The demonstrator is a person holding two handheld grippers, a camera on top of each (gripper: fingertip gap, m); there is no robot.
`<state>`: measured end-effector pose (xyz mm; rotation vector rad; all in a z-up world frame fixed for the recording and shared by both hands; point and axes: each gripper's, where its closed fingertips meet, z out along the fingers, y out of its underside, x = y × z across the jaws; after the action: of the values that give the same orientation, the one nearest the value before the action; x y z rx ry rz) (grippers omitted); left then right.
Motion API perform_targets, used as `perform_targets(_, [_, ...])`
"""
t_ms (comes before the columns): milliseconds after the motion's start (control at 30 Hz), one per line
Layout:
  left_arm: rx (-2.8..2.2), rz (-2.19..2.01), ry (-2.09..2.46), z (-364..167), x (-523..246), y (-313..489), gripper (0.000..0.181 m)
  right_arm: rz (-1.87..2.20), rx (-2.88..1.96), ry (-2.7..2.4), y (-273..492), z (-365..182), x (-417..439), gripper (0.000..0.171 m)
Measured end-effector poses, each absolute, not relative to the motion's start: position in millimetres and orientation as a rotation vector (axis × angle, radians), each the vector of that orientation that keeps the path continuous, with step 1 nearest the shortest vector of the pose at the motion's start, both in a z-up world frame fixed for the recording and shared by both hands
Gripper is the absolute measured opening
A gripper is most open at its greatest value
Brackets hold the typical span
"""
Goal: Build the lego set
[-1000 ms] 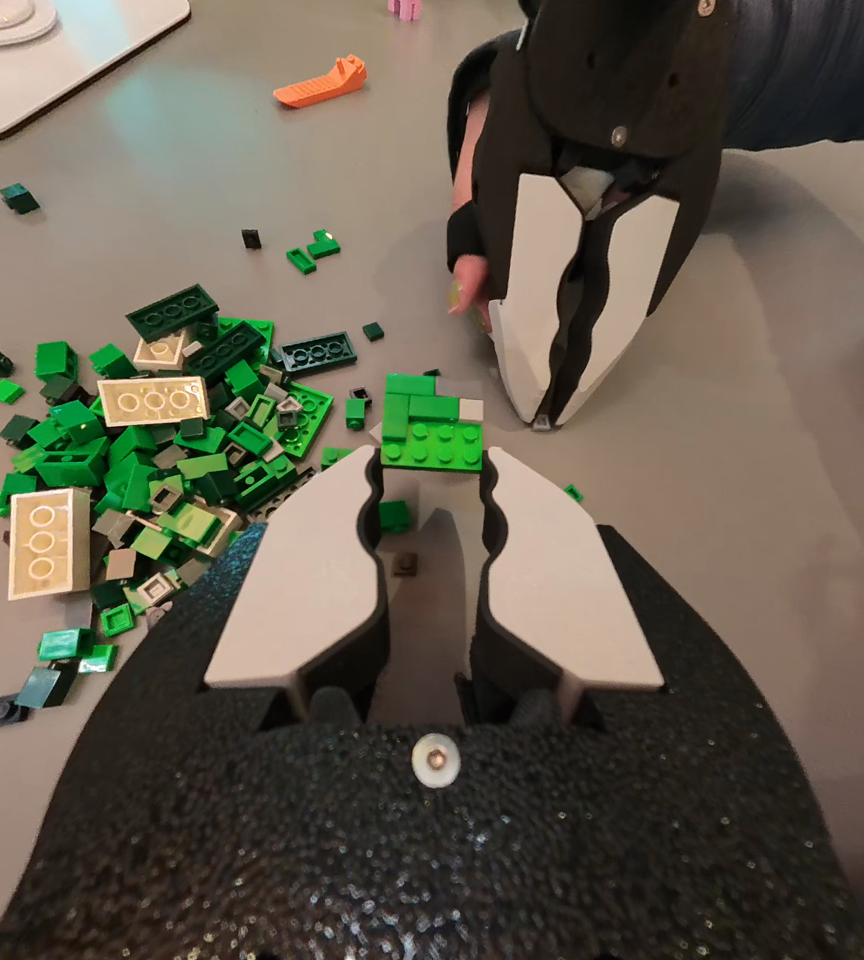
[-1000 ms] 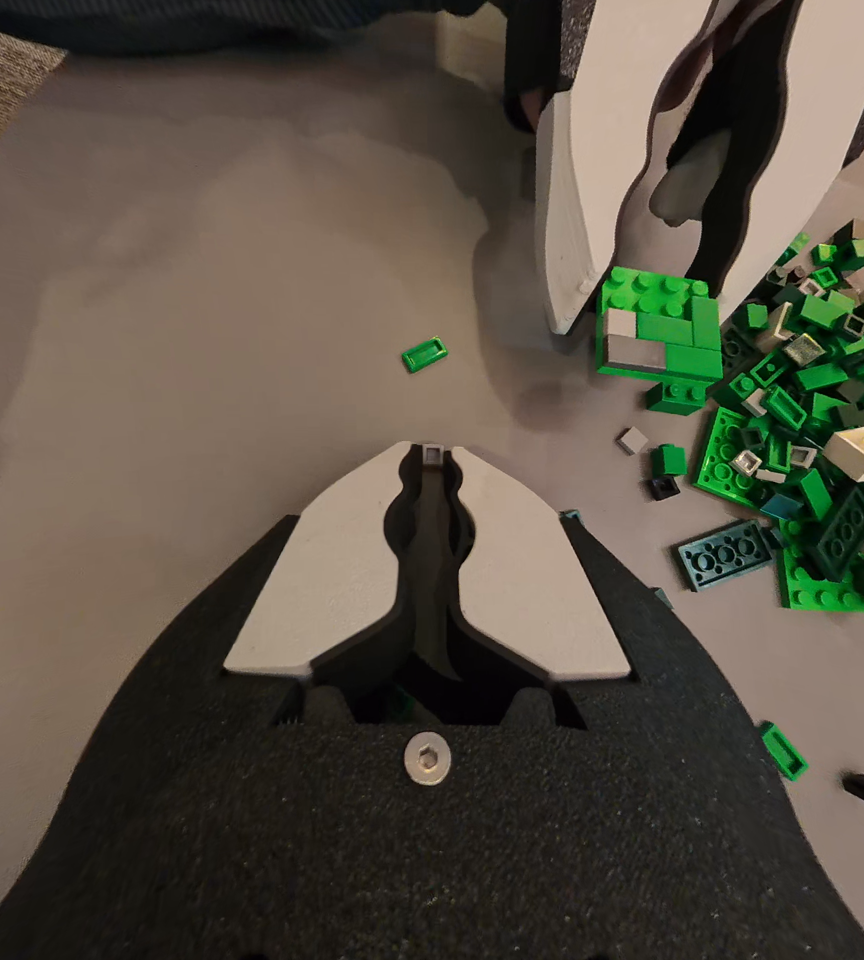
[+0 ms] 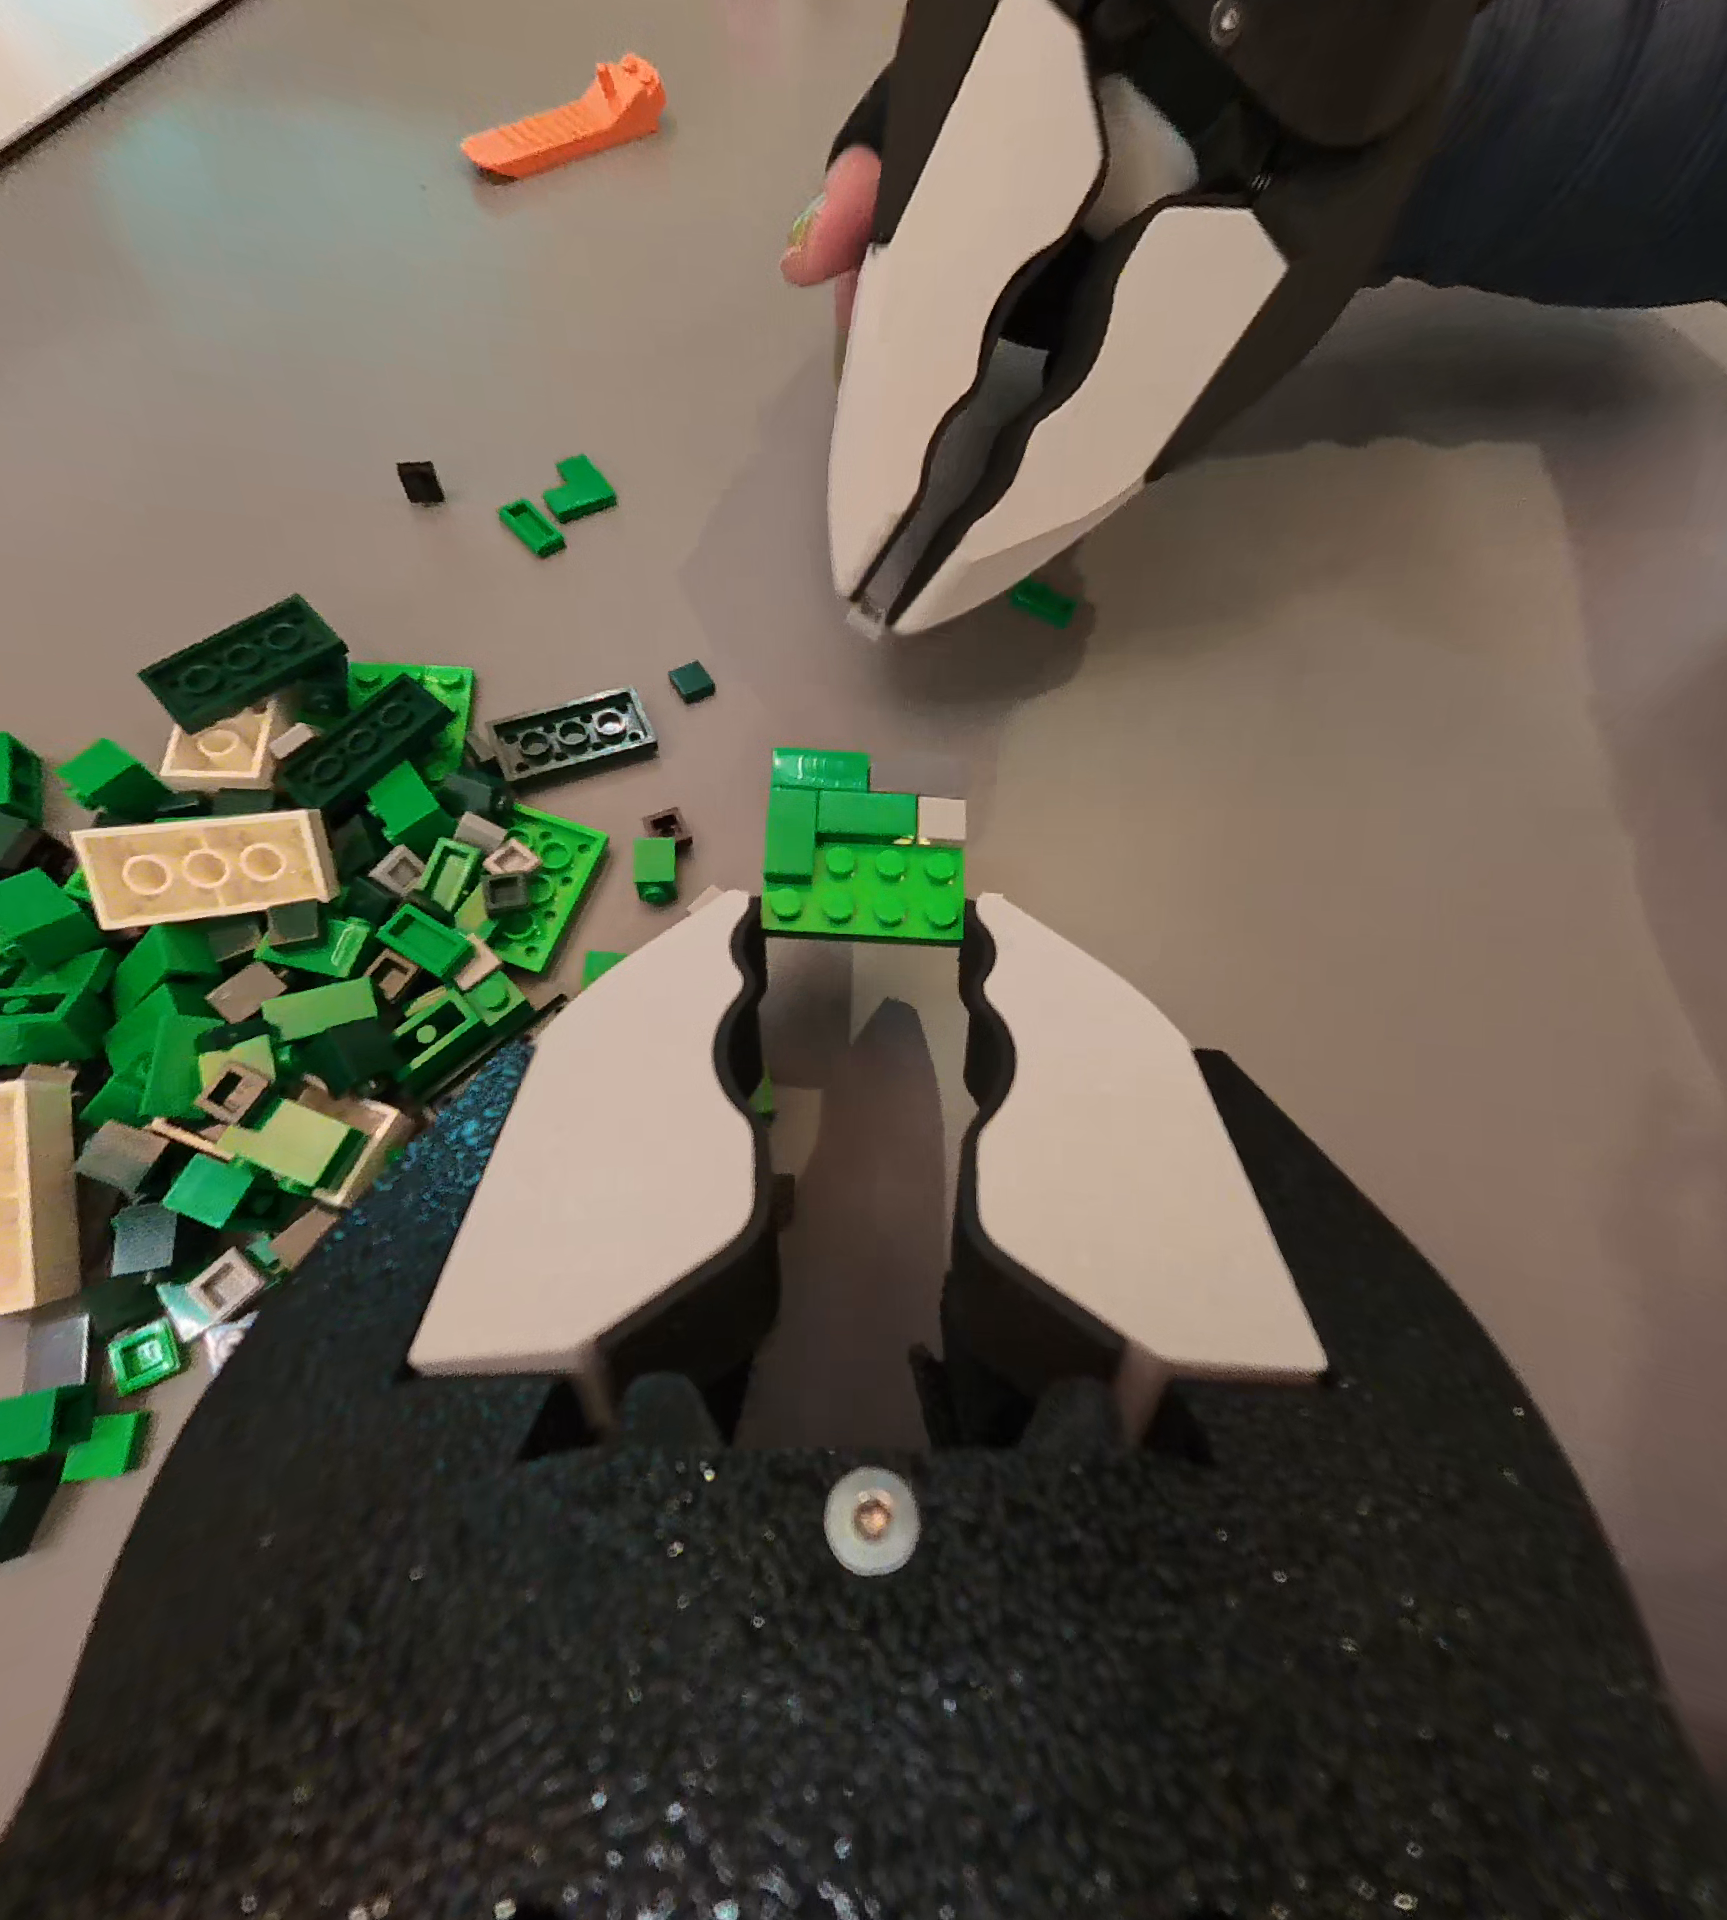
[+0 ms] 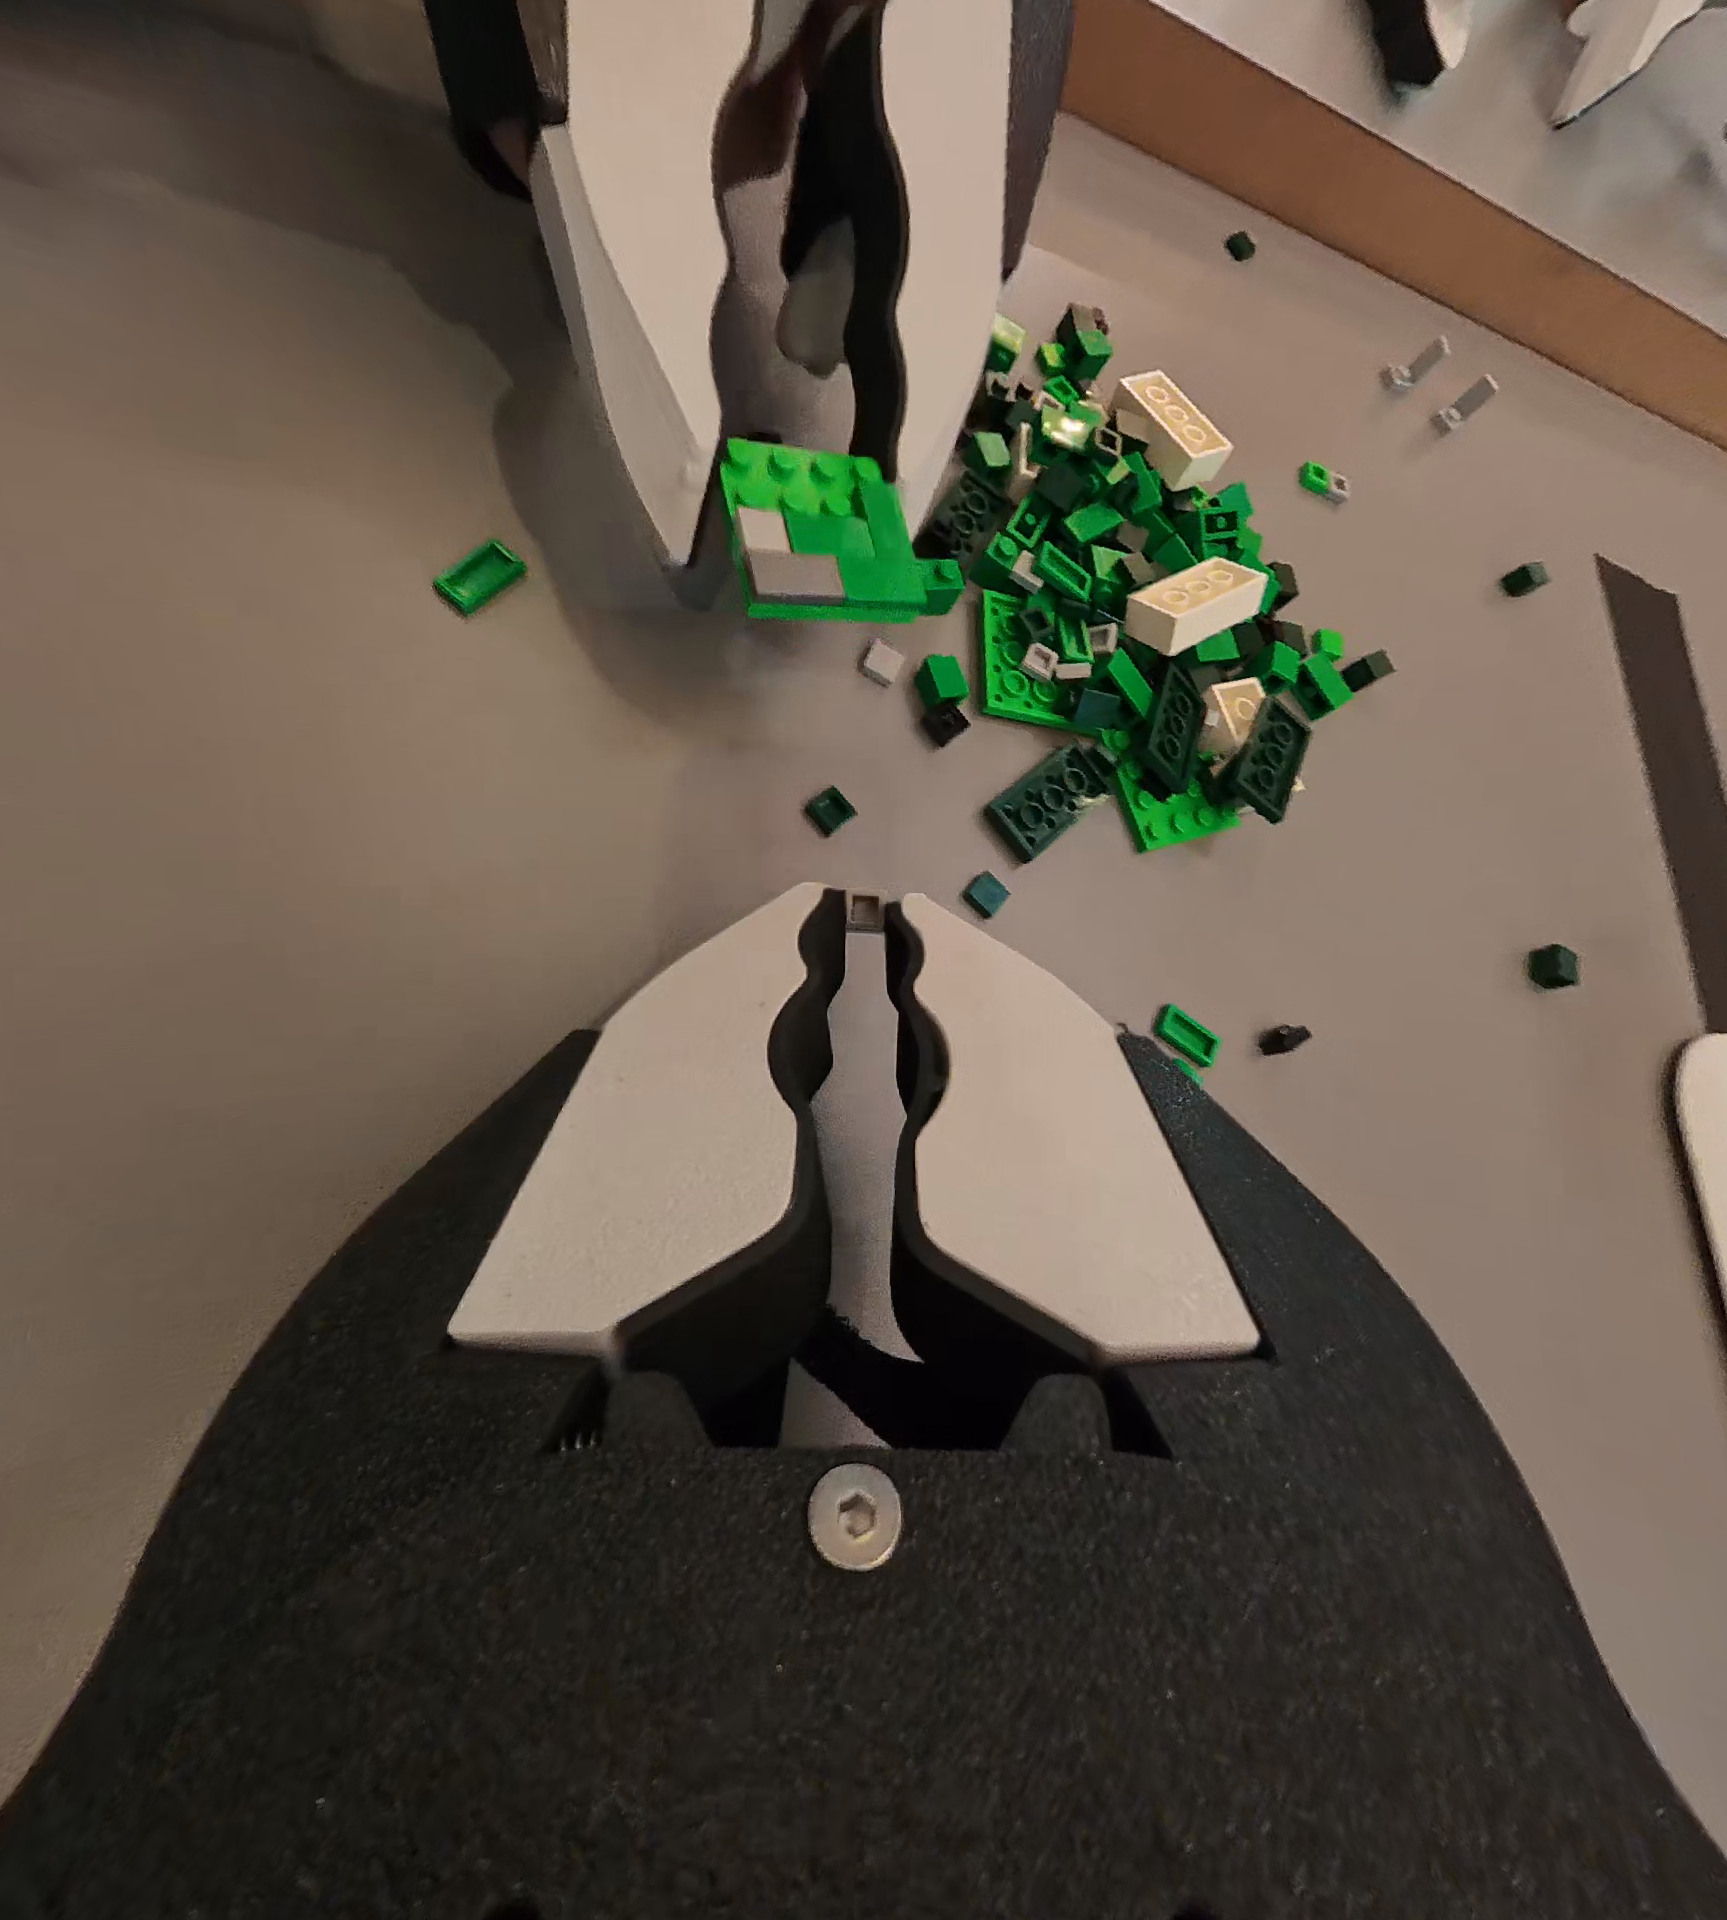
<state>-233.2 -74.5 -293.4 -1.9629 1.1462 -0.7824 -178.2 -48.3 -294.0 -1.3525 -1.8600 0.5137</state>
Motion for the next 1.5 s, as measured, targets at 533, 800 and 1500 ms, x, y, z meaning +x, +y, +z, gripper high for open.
perform_targets(533, [-1.987, -0.791, 1.173, -298, -229, -77, 0.035, 0.443, -1.319, -1.974, -53, -308, -166, 0.006])
perform_targets(800, [-1.997, -0.802, 1.188, -301, -226, -78, 0.035, 0.515, -1.287, -1.998, -62, -305, -164, 0.012])
perform_targets(1500, [-1.976, -0.797, 1.298, -306, -205, -86, 0.035, 0.676, -1.575, -1.995, -63, -316, -152, 0.011])
